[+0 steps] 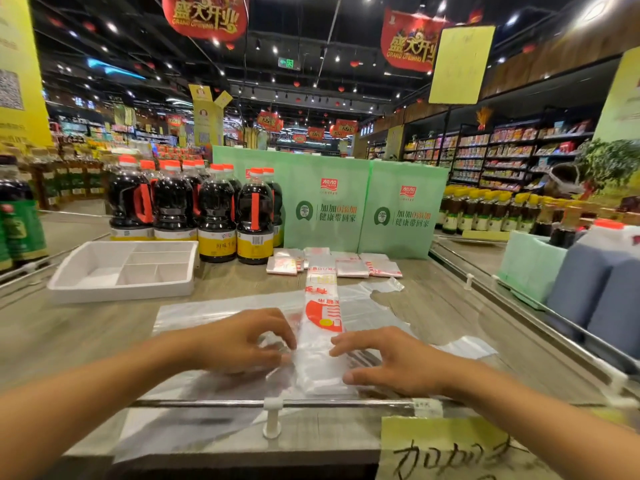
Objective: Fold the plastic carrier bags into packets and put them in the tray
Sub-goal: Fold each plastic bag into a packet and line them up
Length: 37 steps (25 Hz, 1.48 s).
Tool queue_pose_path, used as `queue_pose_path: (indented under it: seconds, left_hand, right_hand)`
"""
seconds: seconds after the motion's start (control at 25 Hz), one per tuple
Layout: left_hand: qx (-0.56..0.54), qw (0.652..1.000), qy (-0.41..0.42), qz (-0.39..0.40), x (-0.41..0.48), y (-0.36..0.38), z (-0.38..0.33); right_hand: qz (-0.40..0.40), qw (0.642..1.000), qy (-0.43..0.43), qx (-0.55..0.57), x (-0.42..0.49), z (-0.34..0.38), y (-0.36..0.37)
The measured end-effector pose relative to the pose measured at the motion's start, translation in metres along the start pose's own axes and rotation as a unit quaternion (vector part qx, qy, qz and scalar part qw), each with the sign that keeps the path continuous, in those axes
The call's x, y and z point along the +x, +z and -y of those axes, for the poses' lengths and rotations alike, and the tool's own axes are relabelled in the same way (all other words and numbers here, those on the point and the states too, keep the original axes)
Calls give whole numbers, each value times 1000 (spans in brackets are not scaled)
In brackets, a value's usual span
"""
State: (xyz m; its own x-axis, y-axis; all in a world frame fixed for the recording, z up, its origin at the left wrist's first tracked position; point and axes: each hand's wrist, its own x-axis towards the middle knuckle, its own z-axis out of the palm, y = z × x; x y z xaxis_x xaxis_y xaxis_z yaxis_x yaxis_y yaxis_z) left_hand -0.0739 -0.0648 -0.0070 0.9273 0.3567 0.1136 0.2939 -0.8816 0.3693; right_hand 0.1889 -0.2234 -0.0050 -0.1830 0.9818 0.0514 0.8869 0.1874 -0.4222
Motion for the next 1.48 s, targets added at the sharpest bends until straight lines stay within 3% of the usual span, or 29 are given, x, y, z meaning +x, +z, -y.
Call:
queue_pose_path:
  seconds: [0.36, 0.72, 1.12, 1.32, 1.48]
  left_hand:
    - [12, 1000, -5, -19, -3, 18, -8]
    - [56, 998, -32, 16, 7, 9, -16]
    - [87, 996, 0, -36, 8, 14, -21]
    - [67, 997, -22, -43, 13, 15, -20]
    - [61, 998, -27, -14, 14, 9, -19]
  right_hand:
    - [1, 999, 40, -4, -5, -2, 4]
    - [3, 997, 62, 34, -2, -4, 6]
    - [8, 998, 40, 45, -2, -7, 9]
    - [-24, 998, 47, -38, 5, -8, 11]
    - [-54, 997, 55, -11, 7, -3, 9]
